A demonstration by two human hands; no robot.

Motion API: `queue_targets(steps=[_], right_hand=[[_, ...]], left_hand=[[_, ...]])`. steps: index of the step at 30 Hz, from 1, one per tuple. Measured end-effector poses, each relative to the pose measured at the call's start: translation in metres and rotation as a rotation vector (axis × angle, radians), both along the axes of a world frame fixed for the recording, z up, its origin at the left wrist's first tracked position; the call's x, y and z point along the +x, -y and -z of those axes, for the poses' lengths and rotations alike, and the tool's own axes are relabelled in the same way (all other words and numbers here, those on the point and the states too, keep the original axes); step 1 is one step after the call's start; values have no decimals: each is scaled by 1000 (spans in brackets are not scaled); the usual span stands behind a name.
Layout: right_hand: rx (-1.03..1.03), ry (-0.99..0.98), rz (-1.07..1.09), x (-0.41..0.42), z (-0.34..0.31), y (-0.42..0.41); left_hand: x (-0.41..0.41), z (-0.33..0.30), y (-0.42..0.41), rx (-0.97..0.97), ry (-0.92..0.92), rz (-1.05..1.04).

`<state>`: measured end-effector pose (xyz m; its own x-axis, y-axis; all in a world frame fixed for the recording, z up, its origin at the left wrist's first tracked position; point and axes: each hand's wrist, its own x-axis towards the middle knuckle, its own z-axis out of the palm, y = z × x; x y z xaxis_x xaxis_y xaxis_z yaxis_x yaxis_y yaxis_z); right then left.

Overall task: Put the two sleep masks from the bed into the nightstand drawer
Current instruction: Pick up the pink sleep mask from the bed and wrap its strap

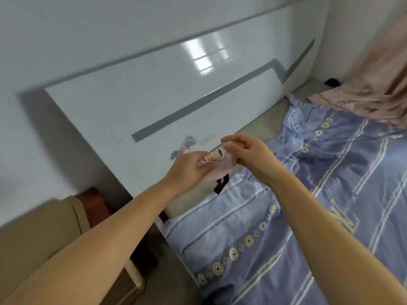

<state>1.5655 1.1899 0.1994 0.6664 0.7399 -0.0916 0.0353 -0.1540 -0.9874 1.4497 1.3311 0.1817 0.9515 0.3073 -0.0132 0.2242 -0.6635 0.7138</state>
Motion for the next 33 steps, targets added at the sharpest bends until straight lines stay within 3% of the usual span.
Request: queue_targets(steps=[5,8,11,15,19,21,24,26,33], right_hand=[[-180,197,-231,-71,-23,-14],[-81,100,-307,-134,-30,-25],[78,-40,-242,-202,-27,-41],[135,-173,-235,-286,-24,-60],[219,-177,-158,-352,-29,-71],[250,-161,-122,-371,-35,-73],[286,-217,-126,-385,-44,-71],[302,-263,-146,-390,-50,-69],[360,-441,-118,-394,-64,-54]], left_hand=[[-98,-26,-22,-251,-14,-5],[-170,-34,-30,-526,68,-55],[-242,-36,-30,-836,198,-102],[-313,-37,-22,-813,195,-152],[-355,-44,-17,-758,379,-253],[-373,-44,-16,-872,380,-181],[-398,-40,-15,-1303,246,-21],[-408,-34,-18,-1453,210,45],[-413,-32,-6,-1426,139,208]])
